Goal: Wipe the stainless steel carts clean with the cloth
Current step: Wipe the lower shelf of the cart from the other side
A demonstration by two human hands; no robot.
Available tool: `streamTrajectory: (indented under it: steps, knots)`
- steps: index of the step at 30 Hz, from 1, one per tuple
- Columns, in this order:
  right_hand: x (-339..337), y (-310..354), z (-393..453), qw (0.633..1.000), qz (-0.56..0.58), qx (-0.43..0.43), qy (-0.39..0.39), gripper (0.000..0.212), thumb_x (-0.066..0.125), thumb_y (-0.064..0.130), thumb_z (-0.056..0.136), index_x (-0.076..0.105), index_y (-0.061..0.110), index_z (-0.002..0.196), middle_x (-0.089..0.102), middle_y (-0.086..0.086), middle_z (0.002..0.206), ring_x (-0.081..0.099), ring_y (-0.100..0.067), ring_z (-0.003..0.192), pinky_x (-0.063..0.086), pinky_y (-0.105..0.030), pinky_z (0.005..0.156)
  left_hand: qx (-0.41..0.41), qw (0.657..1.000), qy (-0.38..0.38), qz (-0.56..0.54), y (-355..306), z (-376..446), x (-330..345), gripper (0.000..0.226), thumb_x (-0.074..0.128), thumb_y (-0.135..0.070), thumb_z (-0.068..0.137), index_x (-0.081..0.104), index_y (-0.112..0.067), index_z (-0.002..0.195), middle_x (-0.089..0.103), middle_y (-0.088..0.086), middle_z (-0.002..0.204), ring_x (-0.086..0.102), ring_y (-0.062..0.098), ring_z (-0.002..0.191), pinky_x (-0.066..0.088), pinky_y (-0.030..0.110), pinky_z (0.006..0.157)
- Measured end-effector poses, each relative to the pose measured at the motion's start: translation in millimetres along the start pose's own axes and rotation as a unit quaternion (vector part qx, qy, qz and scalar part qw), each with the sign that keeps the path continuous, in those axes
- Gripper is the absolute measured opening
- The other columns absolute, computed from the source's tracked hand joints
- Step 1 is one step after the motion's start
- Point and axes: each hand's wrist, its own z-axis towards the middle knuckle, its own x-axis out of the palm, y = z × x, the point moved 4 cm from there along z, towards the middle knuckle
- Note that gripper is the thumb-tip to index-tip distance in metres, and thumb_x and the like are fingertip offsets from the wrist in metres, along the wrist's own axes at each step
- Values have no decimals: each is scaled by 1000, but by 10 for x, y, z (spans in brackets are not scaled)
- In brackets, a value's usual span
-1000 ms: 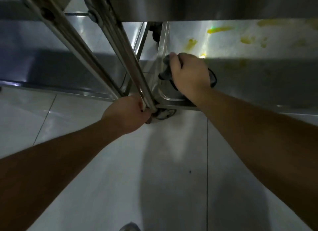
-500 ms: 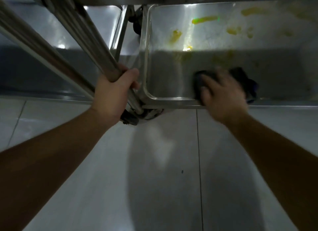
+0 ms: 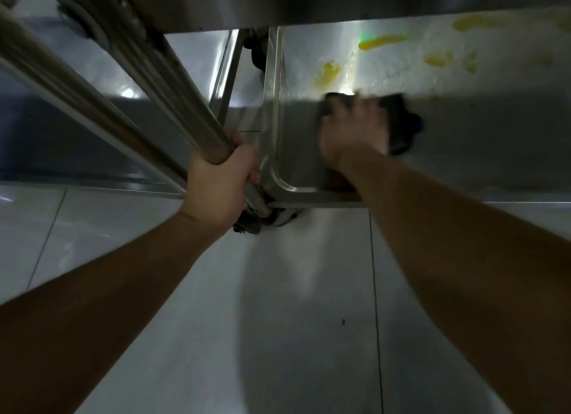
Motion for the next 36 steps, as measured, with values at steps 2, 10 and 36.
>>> streamTrajectory:
  steps: [2, 10, 36]
  knots:
    - [143, 622, -74, 988, -17, -147, 36, 59, 25, 46, 108, 20, 29, 164, 8, -13, 173, 5, -36, 159, 6, -50, 128, 0, 1000, -18, -5, -9, -4, 6, 23, 55, -3, 76, 46, -10, 57, 45, 1, 53, 46, 18, 57, 43, 27, 62]
    - [-133, -328, 231, 989, -30, -140, -41, 54, 29, 42, 108, 39, 21, 157, 36, -18, 164, 36, -39, 146, 26, -46, 120, 9, 1000, -23, 11, 4, 7, -23, 20, 59, -9, 74, 48, -10, 57, 47, 2, 53, 49, 20, 58, 47, 29, 64]
    - [184, 573, -141, 963, -26, -258, 77, 63, 15, 52, 107, 9, 31, 166, 4, -3, 175, -1, -28, 160, -3, -49, 126, 7, 999, -42, -12, 38, 6, 6, 28, 55, -3, 74, 48, -18, 52, 45, -1, 51, 46, 17, 54, 45, 28, 62]
